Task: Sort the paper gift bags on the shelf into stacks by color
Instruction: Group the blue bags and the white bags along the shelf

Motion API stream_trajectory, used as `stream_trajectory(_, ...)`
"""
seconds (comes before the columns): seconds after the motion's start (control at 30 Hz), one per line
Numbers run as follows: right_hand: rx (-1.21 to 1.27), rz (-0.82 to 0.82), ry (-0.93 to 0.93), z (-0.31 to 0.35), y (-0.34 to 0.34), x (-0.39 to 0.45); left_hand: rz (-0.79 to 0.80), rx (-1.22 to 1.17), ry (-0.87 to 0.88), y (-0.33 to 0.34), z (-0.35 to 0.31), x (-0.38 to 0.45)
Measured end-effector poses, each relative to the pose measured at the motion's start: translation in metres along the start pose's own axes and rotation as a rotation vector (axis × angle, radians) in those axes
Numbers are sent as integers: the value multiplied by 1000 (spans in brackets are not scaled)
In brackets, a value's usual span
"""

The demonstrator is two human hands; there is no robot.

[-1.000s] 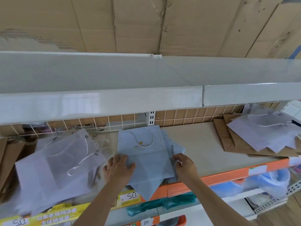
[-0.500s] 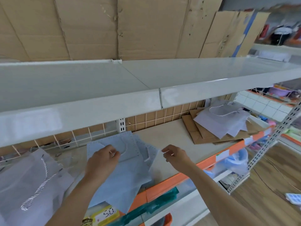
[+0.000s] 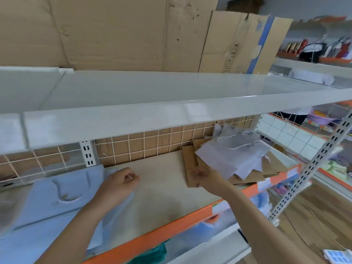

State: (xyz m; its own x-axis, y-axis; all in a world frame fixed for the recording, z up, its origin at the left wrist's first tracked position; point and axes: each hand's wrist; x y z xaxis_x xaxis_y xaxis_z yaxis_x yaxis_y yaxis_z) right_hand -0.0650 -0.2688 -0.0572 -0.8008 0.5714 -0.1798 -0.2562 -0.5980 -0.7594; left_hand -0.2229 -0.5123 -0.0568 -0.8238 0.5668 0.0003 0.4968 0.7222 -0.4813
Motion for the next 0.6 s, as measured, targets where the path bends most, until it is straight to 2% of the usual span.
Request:
stream_trajectory(0.13, 41, 35, 22, -60, -52, 17, 1, 41, -35, 78, -33, 27)
stream_trajectory(0.33, -81, -18, 9, -125, -126, 43, -6, 129, -81, 166, -76, 59)
stream_trajectory(0.6, -148, 4, 97, -191, -173, 71, 41, 212, -80, 260, -130, 108)
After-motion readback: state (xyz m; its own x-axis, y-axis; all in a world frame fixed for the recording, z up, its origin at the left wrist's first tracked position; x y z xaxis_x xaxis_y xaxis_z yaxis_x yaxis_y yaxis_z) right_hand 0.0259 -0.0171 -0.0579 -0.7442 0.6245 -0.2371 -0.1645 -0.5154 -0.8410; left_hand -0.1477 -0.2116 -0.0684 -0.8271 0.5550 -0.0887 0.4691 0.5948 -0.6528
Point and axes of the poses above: each hand's wrist, its own x-axis towards the middle knuckle, its own y-axis out of the palm, z = x × y, and after that the axes turned 13 degrees about -x, right-handed
